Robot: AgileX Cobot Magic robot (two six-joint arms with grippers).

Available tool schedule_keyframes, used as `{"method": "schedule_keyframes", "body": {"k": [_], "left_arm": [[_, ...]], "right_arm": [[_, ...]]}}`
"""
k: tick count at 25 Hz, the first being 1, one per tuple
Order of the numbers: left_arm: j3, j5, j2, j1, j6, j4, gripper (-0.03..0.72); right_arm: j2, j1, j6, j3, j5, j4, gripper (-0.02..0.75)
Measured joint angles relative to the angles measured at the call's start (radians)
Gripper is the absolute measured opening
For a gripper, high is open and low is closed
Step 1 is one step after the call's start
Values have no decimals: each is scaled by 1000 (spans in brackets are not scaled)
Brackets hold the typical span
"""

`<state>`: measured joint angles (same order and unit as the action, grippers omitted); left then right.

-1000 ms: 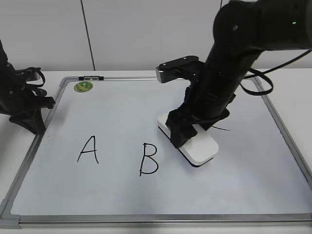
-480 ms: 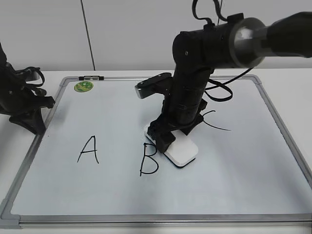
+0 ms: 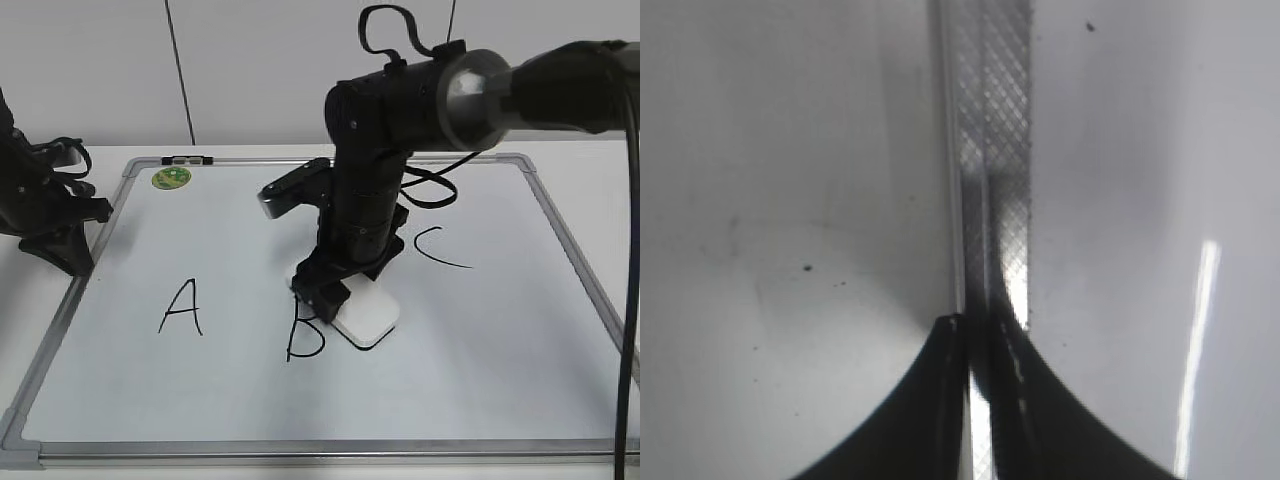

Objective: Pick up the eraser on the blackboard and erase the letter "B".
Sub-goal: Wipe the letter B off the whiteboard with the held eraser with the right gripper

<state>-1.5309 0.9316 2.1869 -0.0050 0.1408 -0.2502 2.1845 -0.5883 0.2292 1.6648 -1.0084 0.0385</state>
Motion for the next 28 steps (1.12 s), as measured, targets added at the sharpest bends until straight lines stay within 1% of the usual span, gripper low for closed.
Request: {"method": "schedule_keyframes", "body": {"k": [4,8,11,19,25,28], "left_arm": [[0,2,0,0,0,0,44],[0,2,0,0,0,0,46],[0,2,0,0,0,-2,46],[0,2,0,0,0,-2,46],[0,2,0,0,2,-4,49],[0,2,0,0,4,-7,50]], "right_arm": [[0,-67,0,0,-9,-4,542],[2,-136,12,0,-24,28,542],[2,-163,18,0,-28,43,542],[4,-166,16,0,-30,33,542],[4,-138,-10,3,-35,29,542],[4,-106,-37,11,-43,-2,542]]}}
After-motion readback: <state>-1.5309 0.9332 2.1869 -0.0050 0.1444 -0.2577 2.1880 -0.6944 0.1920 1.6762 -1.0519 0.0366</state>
